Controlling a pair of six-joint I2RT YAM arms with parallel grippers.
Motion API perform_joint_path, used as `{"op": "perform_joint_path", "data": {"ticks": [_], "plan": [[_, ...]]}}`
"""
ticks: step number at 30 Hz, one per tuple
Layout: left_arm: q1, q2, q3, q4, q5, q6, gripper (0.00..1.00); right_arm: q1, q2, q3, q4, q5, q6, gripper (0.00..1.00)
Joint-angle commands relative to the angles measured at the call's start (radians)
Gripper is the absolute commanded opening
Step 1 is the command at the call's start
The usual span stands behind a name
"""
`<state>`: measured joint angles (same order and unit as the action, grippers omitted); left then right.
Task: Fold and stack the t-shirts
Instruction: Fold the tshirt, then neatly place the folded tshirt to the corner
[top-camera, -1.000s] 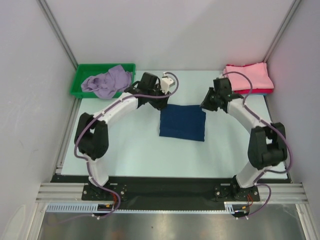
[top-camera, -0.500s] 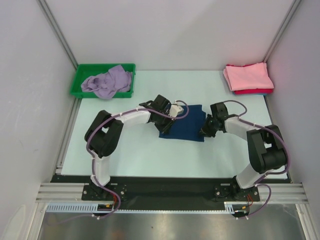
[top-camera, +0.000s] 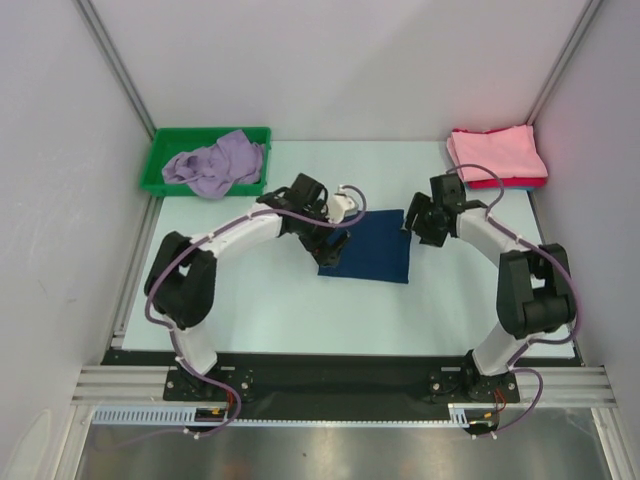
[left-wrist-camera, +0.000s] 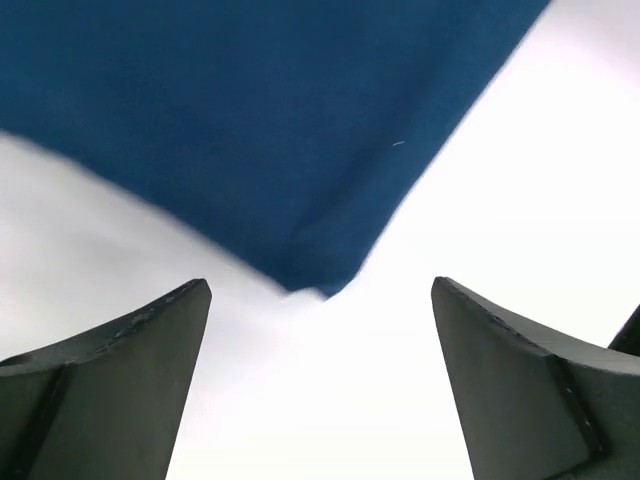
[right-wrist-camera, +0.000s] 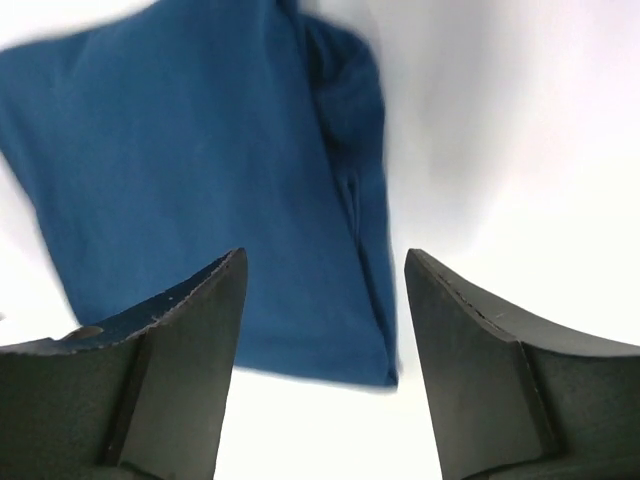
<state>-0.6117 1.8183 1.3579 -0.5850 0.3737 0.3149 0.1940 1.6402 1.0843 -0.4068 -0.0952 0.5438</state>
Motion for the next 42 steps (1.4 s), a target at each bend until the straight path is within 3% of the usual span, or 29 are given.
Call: {"op": "perform_joint_path", "data": {"ticks": [1, 6, 8, 12, 13, 16, 20, 26, 30, 33, 34, 38, 42], "plan": [[0.102, -0.099, 0.024, -0.058, 0.013, 0.016, 1.00, -0.018, 0.122, 0.046, -0.029, -0.004, -0.051, 0.70], [0.214, -0.192, -0.039, -0.073, -0.064, 0.021, 1.00, -0.027, 0.201, 0.059, 0.020, -0.053, -0.042, 0.67], [0.274, -0.249, -0.074, -0.073, -0.071, 0.024, 1.00, -0.024, 0.224, 0.052, 0.046, -0.103, -0.038, 0.58], [0.378, -0.349, -0.137, -0.065, -0.090, 0.033, 1.00, -0.018, 0.247, 0.058, 0.045, -0.132, -0.048, 0.28], [0.416, -0.367, -0.166, -0.059, -0.085, 0.036, 1.00, -0.019, 0.250, 0.071, 0.033, -0.130, -0.062, 0.16], [0.473, -0.434, -0.219, -0.050, -0.085, 0.047, 1.00, -0.019, 0.254, 0.106, 0.000, -0.110, -0.103, 0.00], [0.487, -0.470, -0.250, -0.053, -0.087, 0.064, 1.00, -0.031, 0.280, 0.218, -0.088, -0.100, -0.178, 0.00], [0.487, -0.464, -0.230, -0.064, -0.111, 0.078, 1.00, -0.062, 0.388, 0.515, -0.266, -0.022, -0.338, 0.00], [0.487, -0.442, -0.214, -0.075, -0.128, 0.084, 1.00, -0.083, 0.532, 0.806, -0.415, 0.093, -0.468, 0.00], [0.487, -0.413, -0.177, -0.108, -0.134, 0.085, 1.00, -0.099, 0.659, 1.060, -0.519, 0.263, -0.565, 0.00], [0.487, -0.409, -0.171, -0.122, -0.136, 0.087, 1.00, -0.103, 0.688, 1.166, -0.535, 0.287, -0.574, 0.00], [0.487, -0.376, -0.152, -0.127, -0.160, 0.086, 1.00, -0.119, 0.753, 1.325, -0.523, 0.386, -0.610, 0.00], [0.487, -0.332, -0.132, -0.141, -0.165, 0.082, 1.00, -0.119, 0.725, 1.385, -0.422, 0.433, -0.653, 0.00]]}}
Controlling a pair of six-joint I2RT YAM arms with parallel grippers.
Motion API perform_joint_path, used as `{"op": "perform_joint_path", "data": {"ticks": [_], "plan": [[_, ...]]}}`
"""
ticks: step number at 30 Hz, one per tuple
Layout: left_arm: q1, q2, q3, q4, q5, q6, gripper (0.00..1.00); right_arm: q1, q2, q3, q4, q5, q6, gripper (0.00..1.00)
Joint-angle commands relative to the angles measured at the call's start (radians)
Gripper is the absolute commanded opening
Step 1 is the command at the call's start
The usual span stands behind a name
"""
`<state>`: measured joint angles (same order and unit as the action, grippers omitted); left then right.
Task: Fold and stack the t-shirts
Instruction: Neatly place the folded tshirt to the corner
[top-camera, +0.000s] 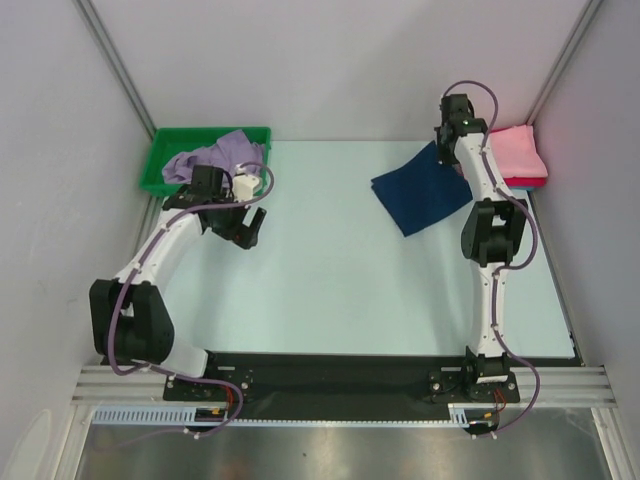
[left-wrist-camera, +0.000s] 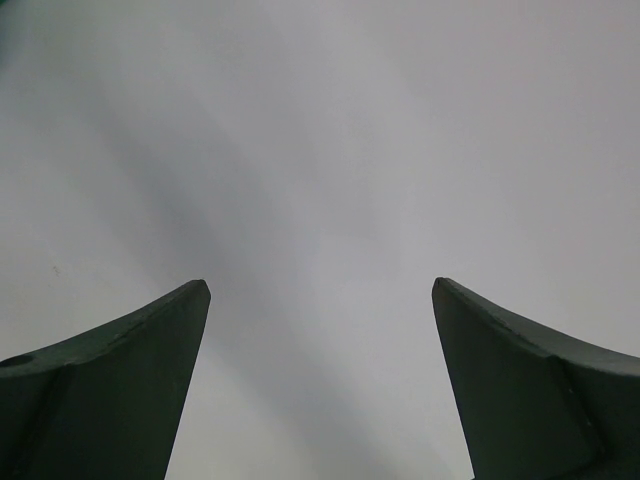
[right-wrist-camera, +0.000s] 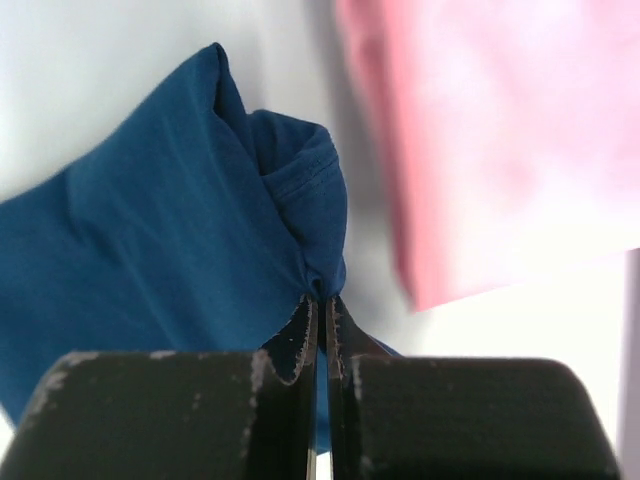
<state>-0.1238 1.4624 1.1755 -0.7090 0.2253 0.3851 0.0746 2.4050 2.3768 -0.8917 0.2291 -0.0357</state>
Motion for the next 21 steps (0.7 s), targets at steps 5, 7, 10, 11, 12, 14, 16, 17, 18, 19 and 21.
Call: {"op": "perform_joint_path", "data": {"ticks": [5, 7, 10, 11, 12, 14, 16, 17, 18, 19, 21], "plan": [[0.000, 0.052, 0.052, -0.010, -0.035, 0.017, 1.00, 0.001, -0.092, 0.123, 0.195, 0.144, -0.131, 0.00], [0.000, 0.059, 0.050, -0.004, -0.037, 0.017, 1.00, 0.001, -0.099, 0.145, 0.201, 0.167, -0.154, 0.00], [0.000, 0.065, 0.050, 0.000, -0.046, 0.023, 1.00, -0.002, -0.095, 0.140, 0.246, 0.217, -0.220, 0.00], [0.000, 0.067, 0.049, -0.001, -0.049, 0.024, 1.00, -0.012, -0.093, 0.145, 0.261, 0.225, -0.230, 0.00], [0.000, 0.069, 0.049, 0.000, -0.053, 0.026, 1.00, -0.018, -0.090, 0.147, 0.266, 0.223, -0.234, 0.00], [0.000, 0.072, 0.052, 0.002, -0.053, 0.028, 1.00, -0.028, -0.087, 0.176, 0.269, 0.219, -0.234, 0.00], [0.000, 0.078, 0.056, 0.000, -0.052, 0.028, 1.00, -0.027, -0.101, 0.197, 0.290, 0.219, -0.243, 0.00], [0.000, 0.079, 0.056, 0.000, -0.052, 0.028, 1.00, -0.027, -0.110, 0.197, 0.303, 0.216, -0.247, 0.00], [0.000, 0.085, 0.059, 0.003, -0.053, 0.026, 1.00, -0.029, -0.118, 0.196, 0.313, 0.202, -0.250, 0.00], [0.000, 0.087, 0.059, 0.003, -0.053, 0.026, 1.00, -0.027, -0.124, 0.196, 0.333, 0.202, -0.257, 0.00], [0.000, 0.092, 0.062, 0.002, -0.052, 0.024, 1.00, -0.029, -0.139, 0.196, 0.346, 0.211, -0.274, 0.00]]}}
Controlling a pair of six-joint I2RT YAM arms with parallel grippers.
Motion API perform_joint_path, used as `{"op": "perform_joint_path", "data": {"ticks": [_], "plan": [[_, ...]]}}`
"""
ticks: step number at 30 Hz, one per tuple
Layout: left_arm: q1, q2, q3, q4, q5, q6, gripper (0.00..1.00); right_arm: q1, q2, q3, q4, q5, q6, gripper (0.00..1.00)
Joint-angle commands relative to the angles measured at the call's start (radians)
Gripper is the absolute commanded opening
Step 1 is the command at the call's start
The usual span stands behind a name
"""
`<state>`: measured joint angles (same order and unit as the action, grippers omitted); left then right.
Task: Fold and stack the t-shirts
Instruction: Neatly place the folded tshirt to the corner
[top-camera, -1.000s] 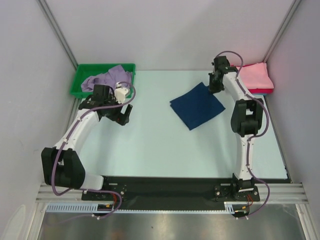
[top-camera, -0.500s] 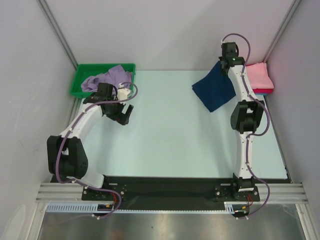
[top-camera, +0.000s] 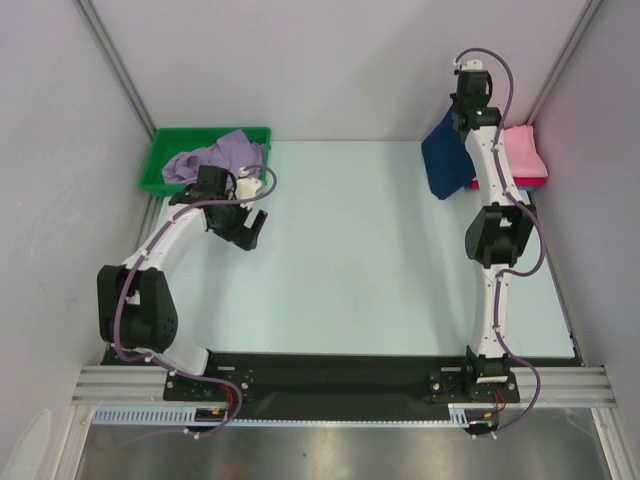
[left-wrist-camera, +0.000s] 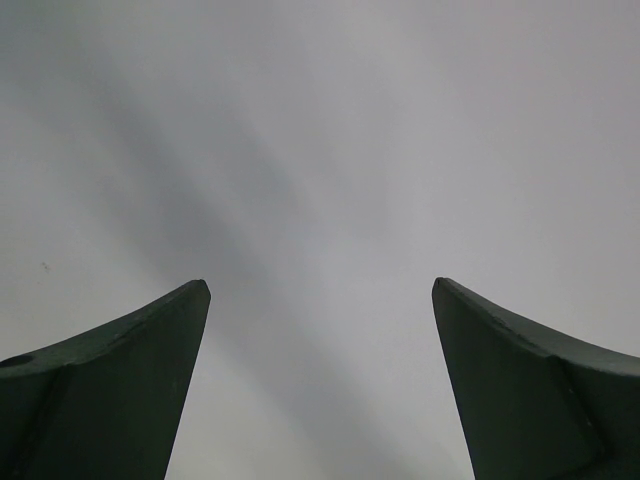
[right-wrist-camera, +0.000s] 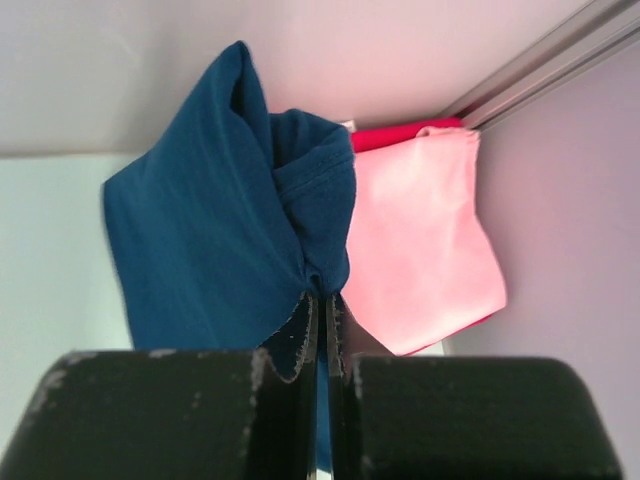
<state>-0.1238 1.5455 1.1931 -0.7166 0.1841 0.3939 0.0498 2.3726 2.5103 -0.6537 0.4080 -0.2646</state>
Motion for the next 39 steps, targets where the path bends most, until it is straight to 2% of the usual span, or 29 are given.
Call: {"op": "perform_joint_path", "data": {"ticks": [1, 23, 39], "plan": [[0.000, 0.010, 0.045, 0.008, -0.012, 0.017, 1.00, -0.007, -0.110, 0.059, 0.114, 0.037, -0.056, 0.00], [0.000, -0.007, 0.010, 0.026, -0.048, 0.033, 1.00, -0.042, -0.191, 0.009, 0.104, -0.037, -0.108, 0.00], [0.000, 0.027, 0.074, -0.034, -0.075, 0.053, 1.00, -0.240, -0.043, -0.031, 0.235, -0.253, -0.145, 0.00]]}}
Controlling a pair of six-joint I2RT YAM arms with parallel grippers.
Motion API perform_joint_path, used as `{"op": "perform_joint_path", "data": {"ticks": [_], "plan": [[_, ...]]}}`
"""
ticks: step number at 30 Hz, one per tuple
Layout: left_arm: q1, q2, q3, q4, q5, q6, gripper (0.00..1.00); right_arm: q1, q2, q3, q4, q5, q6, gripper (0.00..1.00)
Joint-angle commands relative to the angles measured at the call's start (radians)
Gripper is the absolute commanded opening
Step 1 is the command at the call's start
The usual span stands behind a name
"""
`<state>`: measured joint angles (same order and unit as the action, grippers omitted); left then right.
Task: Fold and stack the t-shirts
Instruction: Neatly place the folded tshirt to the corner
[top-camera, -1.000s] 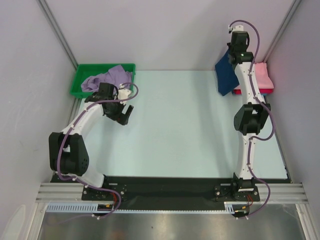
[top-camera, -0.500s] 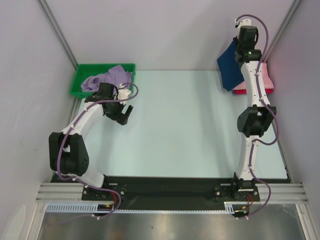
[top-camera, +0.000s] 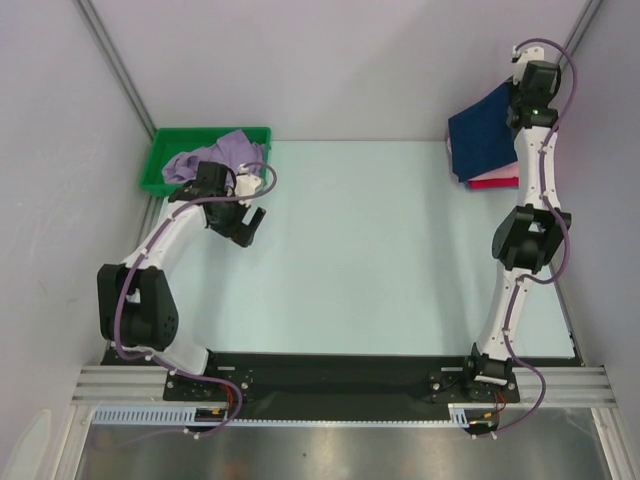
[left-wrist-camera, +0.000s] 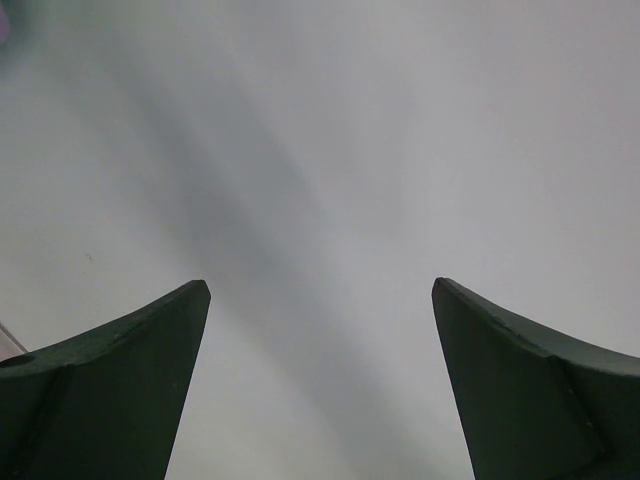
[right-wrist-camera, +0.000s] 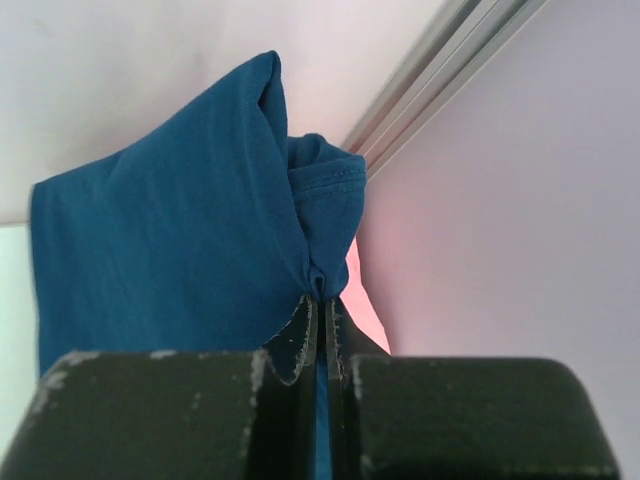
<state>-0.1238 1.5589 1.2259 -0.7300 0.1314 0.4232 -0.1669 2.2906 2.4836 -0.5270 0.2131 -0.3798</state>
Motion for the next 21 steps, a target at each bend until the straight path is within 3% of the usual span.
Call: {"op": "perform_joint_path", "data": {"ticks": [1, 7, 19, 20, 21], "plan": [[0.000, 0.018, 0.040, -0.022, -0.026, 0.026, 1.00, -0.029, 0.062, -0.012, 0.117, -0.070, -0.034, 0.00], [0.000, 0.067, 0.066, -0.048, -0.055, 0.034, 1.00, -0.074, 0.135, -0.025, 0.257, -0.087, -0.066, 0.00], [-0.013, 0.119, 0.080, -0.082, -0.110, 0.066, 1.00, -0.106, 0.216, -0.083, 0.505, 0.020, -0.160, 0.02], [-0.014, 0.121, 0.078, -0.082, -0.111, 0.068, 1.00, -0.108, 0.217, -0.084, 0.513, 0.043, -0.162, 0.12], [-0.016, 0.124, 0.078, -0.082, -0.116, 0.069, 1.00, -0.108, 0.219, -0.089, 0.518, 0.061, -0.165, 0.50]]}}
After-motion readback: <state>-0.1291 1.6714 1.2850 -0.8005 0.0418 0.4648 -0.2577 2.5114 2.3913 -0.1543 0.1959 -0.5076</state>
